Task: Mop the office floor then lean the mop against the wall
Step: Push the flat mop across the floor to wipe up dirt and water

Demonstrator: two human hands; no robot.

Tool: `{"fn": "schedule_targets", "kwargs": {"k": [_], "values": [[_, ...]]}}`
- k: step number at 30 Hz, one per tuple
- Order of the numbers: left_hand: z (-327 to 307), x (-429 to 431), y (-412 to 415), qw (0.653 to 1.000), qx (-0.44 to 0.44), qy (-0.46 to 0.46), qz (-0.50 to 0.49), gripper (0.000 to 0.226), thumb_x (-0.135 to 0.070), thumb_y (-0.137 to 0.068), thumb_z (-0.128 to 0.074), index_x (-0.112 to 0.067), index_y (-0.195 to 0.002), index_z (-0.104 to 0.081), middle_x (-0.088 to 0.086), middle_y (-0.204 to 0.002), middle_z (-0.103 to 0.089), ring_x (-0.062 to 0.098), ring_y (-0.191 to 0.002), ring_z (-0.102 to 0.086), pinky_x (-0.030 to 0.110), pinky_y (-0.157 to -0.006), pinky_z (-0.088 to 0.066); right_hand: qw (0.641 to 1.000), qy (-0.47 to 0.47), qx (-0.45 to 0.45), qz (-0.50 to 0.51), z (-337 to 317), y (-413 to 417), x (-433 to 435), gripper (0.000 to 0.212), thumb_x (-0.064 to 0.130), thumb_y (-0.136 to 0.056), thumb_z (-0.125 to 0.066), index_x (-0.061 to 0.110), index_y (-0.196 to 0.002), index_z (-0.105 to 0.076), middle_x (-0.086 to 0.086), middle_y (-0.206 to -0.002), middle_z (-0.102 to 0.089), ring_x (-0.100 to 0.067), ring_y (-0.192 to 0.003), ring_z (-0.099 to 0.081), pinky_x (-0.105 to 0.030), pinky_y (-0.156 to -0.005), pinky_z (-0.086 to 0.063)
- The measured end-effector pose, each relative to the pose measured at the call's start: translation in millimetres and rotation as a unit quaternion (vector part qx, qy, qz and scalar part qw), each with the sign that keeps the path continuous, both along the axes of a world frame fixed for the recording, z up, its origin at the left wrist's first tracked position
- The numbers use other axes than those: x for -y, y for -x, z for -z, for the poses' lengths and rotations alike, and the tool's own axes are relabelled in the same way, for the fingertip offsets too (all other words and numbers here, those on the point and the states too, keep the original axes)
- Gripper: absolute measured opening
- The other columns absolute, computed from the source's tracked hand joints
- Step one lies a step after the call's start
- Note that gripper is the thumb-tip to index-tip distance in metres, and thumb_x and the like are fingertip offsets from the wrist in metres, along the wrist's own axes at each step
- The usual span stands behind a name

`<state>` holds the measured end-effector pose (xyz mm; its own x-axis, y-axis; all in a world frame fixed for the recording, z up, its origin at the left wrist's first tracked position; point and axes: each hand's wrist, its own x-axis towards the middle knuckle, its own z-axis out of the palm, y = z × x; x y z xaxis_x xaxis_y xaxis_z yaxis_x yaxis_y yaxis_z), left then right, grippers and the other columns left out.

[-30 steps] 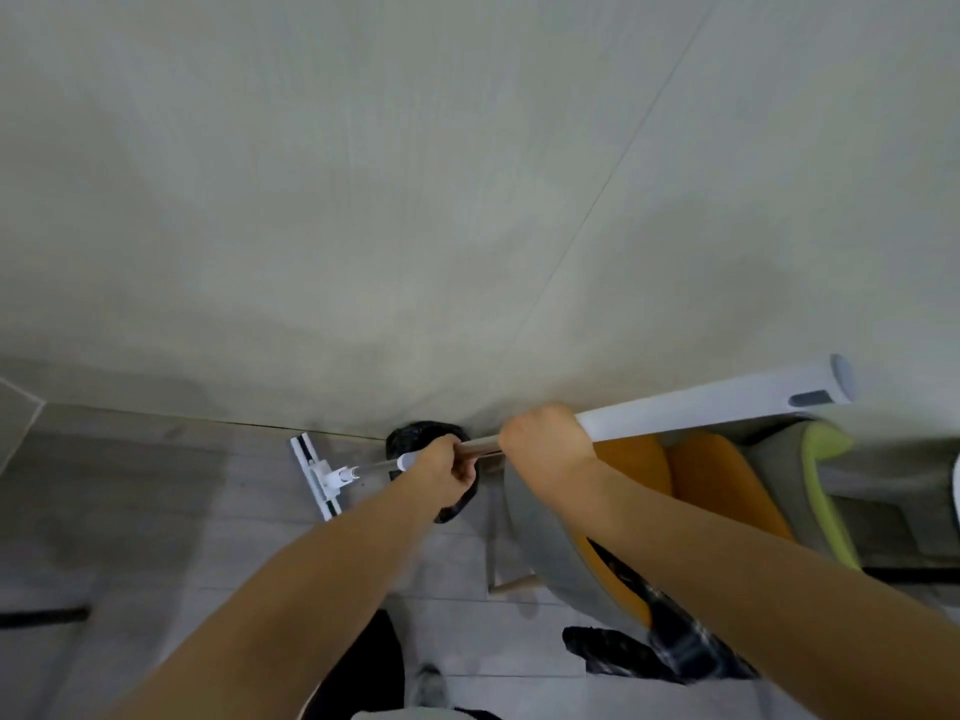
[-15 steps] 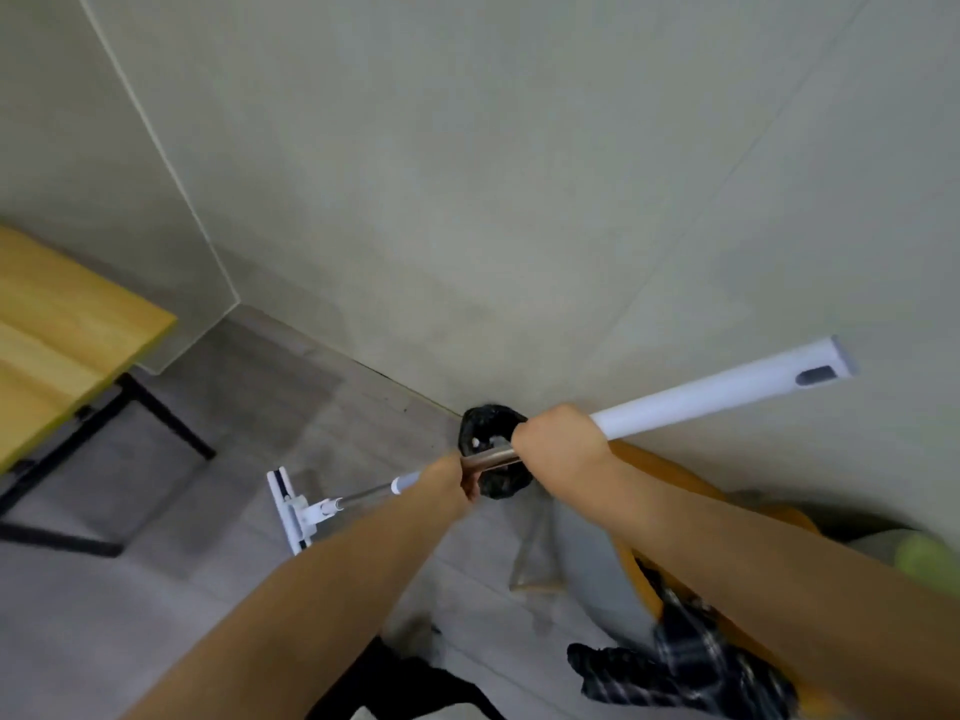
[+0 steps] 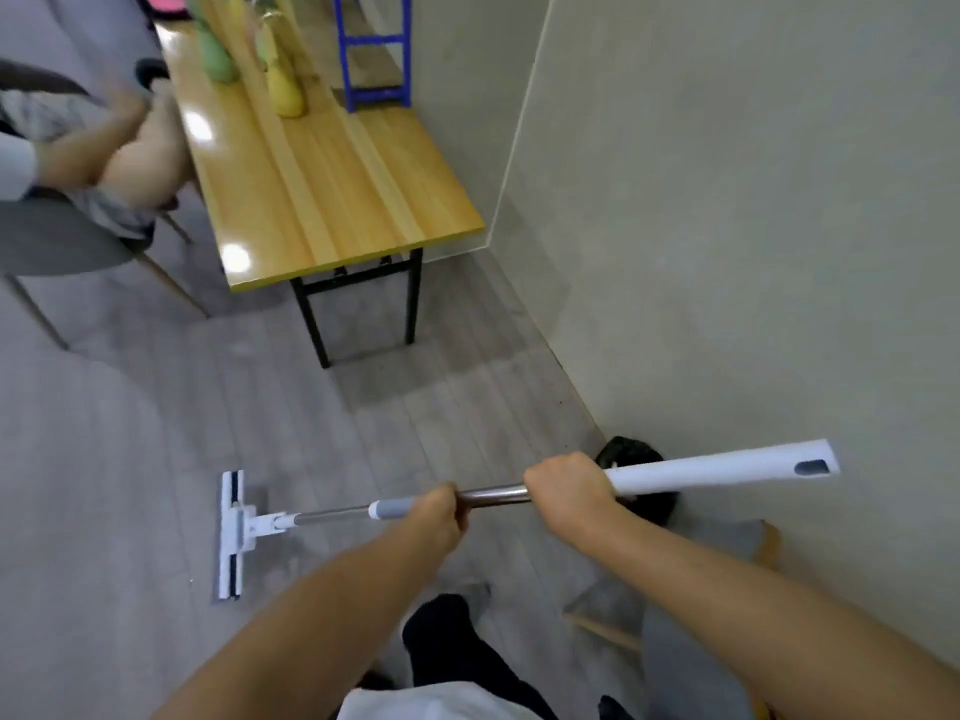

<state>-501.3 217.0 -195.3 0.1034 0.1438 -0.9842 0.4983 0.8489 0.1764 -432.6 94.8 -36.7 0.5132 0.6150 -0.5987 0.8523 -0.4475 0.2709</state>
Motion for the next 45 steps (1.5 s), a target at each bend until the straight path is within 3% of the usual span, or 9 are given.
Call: {"fn": "schedule_targets", "kwargs": {"k": [9, 14, 20, 24, 27, 30, 35, 40, 45], "values": [[31, -85, 189, 0.973, -0.008, -0.083, -0.213, 0.017, -0.002, -0.092, -0.063, -0.009, -0.1, -0.049, 0.011, -0.083, -0.053, 0.018, -0.063, -0.052, 0.027, -0.052, -0.046, 0.995, -0.004, -0.079, -0.065, 61, 153, -110, 0.024, 0.011, -0.098, -0.051, 0.016, -0.118, -0.063, -0.006, -0.119, -0.07, -0.026, -0.109, -0.067, -0.033, -0.086, -0.049], [37, -109, 261, 0.961, -0.005, -0.128, -0.246, 0.02, 0.001, -0.089, -0.064, -0.007, -0.092, -0.046, 0.016, -0.089, -0.055, 0.02, -0.066, -0.056, 0.025, -0.044, -0.05, 0.987, 0.007, -0.126, -0.103, 93, 226, -166, 0.026, 0.01, -0.099, -0.05, 0.015, -0.123, -0.06, -0.006, -0.124, -0.067, -0.025, -0.114, -0.065, -0.03, -0.086, -0.046], [49, -92, 312, 0.95, -0.02, -0.07, -0.305, 0.02, 0.001, -0.095, -0.058, -0.012, -0.091, -0.044, 0.012, -0.081, -0.057, 0.018, -0.069, -0.06, 0.027, -0.056, -0.051, 0.974, 0.064, -0.19, -0.106, 134, 293, -185, 0.027, 0.013, -0.103, -0.048, 0.013, -0.128, -0.059, -0.007, -0.13, -0.063, -0.024, -0.121, -0.061, -0.03, -0.093, -0.048], [67, -68, 317, 0.942, -0.039, -0.066, -0.326, 0.026, -0.004, -0.096, -0.058, -0.012, -0.117, -0.046, 0.014, -0.096, -0.057, 0.026, -0.087, -0.064, 0.032, -0.066, -0.053, 0.946, 0.144, -0.265, -0.12, 145, 289, -165, 0.026, 0.011, -0.101, -0.05, 0.005, -0.124, -0.059, -0.013, -0.113, -0.063, -0.032, -0.115, -0.064, -0.036, -0.088, -0.051], [82, -56, 309, 0.922, -0.053, -0.078, -0.375, 0.026, -0.001, -0.093, -0.059, 0.003, -0.118, -0.052, 0.016, -0.09, -0.057, 0.028, -0.08, -0.061, 0.034, -0.061, -0.052, 0.924, 0.146, -0.342, -0.085, 146, 266, -149, 0.019, 0.006, -0.094, -0.054, 0.01, -0.113, -0.053, -0.013, -0.097, -0.063, -0.03, -0.078, -0.071, -0.04, -0.067, -0.06], [94, -50, 296, 0.91, -0.054, -0.082, -0.402, 0.029, -0.002, -0.092, -0.06, 0.0, -0.121, -0.052, 0.015, -0.096, -0.058, 0.029, -0.088, -0.061, 0.035, -0.063, -0.054, 0.913, 0.171, -0.364, -0.062, 136, 234, -128, 0.043, 0.011, -0.095, -0.053, 0.017, -0.135, -0.04, -0.015, -0.094, -0.066, -0.022, -0.051, -0.065, -0.035, -0.049, -0.058], [118, -44, 277, 0.916, -0.083, -0.086, -0.382, 0.039, -0.009, -0.091, -0.061, -0.008, -0.126, -0.045, 0.018, -0.102, -0.061, 0.028, -0.082, -0.064, 0.04, -0.068, -0.06, 0.926, 0.2, -0.311, -0.073, 128, 196, -90, 0.06, 0.007, -0.092, -0.049, 0.026, -0.144, -0.025, -0.015, -0.099, -0.063, -0.021, -0.05, -0.062, -0.032, -0.047, -0.056], [138, -45, 255, 0.885, -0.095, -0.076, -0.45, 0.032, -0.005, -0.094, -0.054, -0.003, -0.125, -0.047, 0.016, -0.086, -0.055, 0.022, -0.053, -0.053, 0.029, -0.046, -0.051, 0.945, 0.153, -0.268, -0.108, 136, 187, -81, 0.037, 0.01, -0.094, -0.052, 0.01, -0.131, -0.046, -0.014, -0.12, -0.061, -0.034, -0.102, -0.066, -0.038, -0.078, -0.055], [135, -48, 245, 0.873, -0.134, -0.086, -0.461, 0.026, -0.01, -0.097, -0.041, 0.001, -0.113, -0.057, 0.012, -0.065, -0.053, 0.022, -0.047, -0.051, 0.028, -0.05, -0.049, 0.942, 0.134, -0.274, -0.138, 136, 181, -84, 0.03, 0.012, -0.095, -0.049, 0.008, -0.124, -0.048, -0.009, -0.104, -0.056, -0.03, -0.084, -0.055, -0.039, -0.074, -0.052]]}}
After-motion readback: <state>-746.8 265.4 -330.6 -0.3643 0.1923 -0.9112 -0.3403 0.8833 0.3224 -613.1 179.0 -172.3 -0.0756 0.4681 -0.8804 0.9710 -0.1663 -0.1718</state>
